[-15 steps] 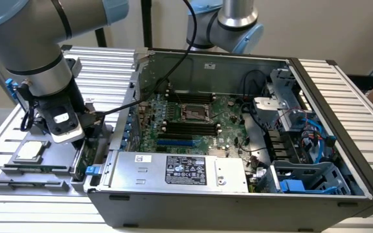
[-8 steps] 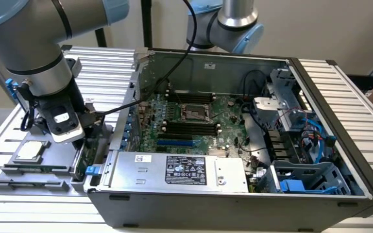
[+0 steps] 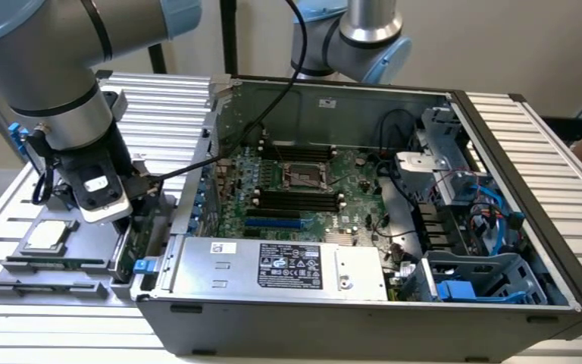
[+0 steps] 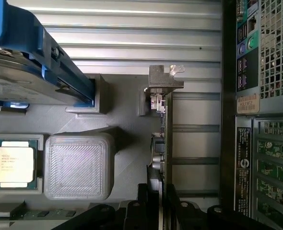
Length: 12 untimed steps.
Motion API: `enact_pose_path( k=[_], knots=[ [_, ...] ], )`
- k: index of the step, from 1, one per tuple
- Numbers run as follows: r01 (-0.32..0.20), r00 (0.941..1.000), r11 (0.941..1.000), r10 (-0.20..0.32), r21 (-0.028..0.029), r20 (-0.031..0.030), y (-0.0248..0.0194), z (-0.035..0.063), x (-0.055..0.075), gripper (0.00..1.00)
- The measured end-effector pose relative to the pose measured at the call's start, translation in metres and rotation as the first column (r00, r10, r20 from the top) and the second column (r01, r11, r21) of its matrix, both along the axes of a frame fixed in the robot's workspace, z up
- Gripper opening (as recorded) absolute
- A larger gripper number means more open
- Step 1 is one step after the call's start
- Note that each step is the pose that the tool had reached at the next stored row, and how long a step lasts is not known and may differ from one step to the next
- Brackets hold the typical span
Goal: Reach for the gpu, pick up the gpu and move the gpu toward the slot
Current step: 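Pick up the gpu and move the gpu toward the slot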
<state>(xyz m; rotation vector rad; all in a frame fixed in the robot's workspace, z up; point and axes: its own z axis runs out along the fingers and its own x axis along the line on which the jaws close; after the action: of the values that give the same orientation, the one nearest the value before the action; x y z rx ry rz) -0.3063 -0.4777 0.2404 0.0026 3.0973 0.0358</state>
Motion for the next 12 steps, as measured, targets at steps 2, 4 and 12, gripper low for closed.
enact_pose_path(
  k=[2, 4, 12],
  knots=[
    [0.000, 1.0000, 1.0000, 0.000, 0.0001, 0.0000, 0.0000, 0.0000, 0.0000, 0.26],
    [0.000, 1.0000, 1.0000, 0.000, 0.0001, 0.0000, 0.0000, 0.0000, 0.0000, 0.26],
    [0.000, 0.9999, 1.0000, 0.000, 0.0002, -0.0123, 0.0000, 0.0003, 0.0007, 0.26]
  ],
)
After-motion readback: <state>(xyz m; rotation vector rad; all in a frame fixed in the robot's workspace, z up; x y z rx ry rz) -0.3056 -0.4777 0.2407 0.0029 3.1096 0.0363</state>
